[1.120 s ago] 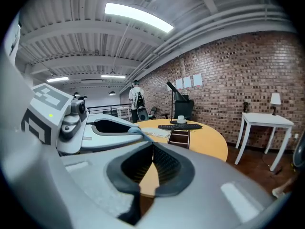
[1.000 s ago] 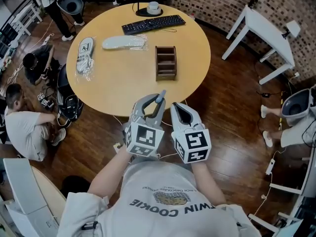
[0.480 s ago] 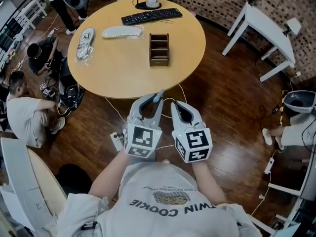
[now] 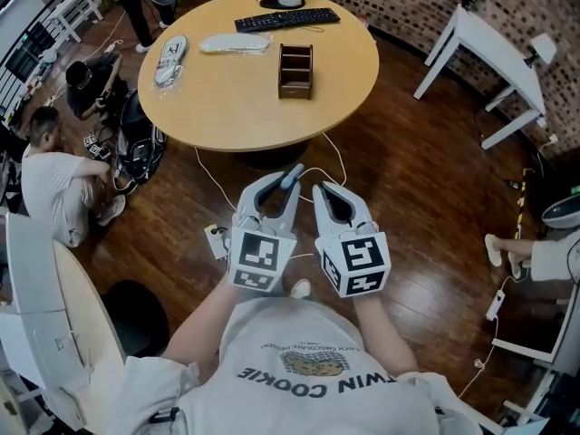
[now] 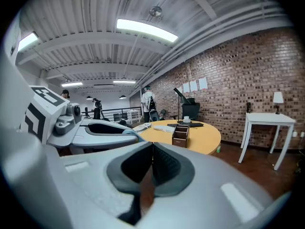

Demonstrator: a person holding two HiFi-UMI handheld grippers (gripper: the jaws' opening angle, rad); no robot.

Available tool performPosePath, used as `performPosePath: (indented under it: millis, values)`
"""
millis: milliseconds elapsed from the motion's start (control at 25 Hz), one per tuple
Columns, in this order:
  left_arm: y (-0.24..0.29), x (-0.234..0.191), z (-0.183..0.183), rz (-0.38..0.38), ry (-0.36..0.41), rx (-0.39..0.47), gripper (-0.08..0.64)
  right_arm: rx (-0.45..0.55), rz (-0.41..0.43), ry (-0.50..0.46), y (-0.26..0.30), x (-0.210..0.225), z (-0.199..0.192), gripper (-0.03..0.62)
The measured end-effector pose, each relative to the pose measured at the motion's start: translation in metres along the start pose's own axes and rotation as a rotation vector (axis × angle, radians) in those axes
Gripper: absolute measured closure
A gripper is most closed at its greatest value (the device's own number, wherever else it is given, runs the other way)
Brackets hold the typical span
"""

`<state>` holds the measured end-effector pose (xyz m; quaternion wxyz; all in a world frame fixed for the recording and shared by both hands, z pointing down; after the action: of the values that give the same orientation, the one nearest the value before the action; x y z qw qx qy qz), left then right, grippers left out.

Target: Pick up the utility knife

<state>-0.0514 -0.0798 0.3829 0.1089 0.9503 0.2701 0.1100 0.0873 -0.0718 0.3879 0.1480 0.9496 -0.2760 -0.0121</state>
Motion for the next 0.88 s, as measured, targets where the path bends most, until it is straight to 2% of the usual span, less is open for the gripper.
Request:
performPosePath:
  millis: [360, 880]
  values:
    - [-0.051, 0.021, 0.001, 0.017, -0.038, 0.013, 0.486, 0.011, 0.028, 0.001, -0.037, -0.032, -0.004, 0.591]
    - [-0.115, 0.011, -0.014, -0.037, -0.064, 0.038, 0.486, 0.016, -0.047, 0.041, -0.057, -0.095, -0.009, 0.591]
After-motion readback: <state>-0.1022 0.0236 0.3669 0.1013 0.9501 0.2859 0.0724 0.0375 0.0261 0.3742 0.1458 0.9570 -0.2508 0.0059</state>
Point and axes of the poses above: the fingertips, and each gripper's own axes: y forward along the fingers, x to its right, z out of its top, the point moved 9 cm from there along -y, backward along the fingers, and after that the axes turned 1 degree about -y, right-handed, at the moved point
